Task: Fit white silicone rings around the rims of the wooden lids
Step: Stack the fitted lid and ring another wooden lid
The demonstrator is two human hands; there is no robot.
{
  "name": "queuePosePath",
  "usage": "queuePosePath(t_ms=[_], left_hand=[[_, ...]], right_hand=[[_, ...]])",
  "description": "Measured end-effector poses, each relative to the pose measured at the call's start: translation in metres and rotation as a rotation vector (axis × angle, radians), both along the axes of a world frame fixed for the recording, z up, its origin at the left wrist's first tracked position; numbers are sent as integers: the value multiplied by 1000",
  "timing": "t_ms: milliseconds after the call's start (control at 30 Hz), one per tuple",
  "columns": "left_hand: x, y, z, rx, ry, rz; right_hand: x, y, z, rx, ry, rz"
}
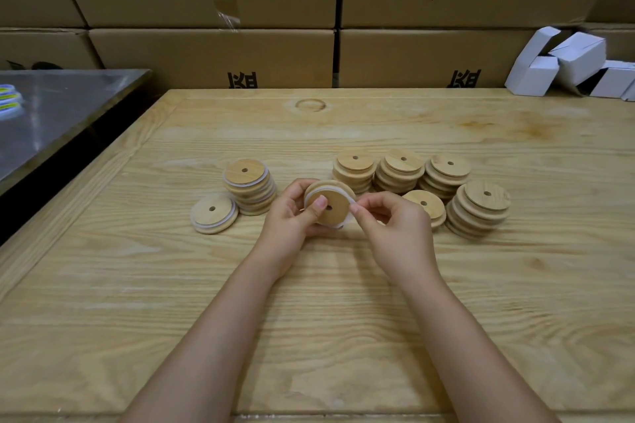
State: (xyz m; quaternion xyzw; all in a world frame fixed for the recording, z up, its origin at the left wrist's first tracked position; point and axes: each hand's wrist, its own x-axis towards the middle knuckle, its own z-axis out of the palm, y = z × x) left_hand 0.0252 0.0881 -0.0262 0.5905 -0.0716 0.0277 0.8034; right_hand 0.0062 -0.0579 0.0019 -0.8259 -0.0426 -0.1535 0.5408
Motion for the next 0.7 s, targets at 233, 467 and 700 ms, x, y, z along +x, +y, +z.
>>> queuePosePath(t_ms=[233, 467, 700], left_hand=[[0, 3, 4, -30, 24, 11], [0, 8, 4, -69, 47, -59], [-2, 7, 4, -43, 42, -77]], right_hand=[[3, -2, 2, 107, 83, 64], [3, -9, 6, 183, 132, 121], [3, -10, 6, 192, 150, 129]])
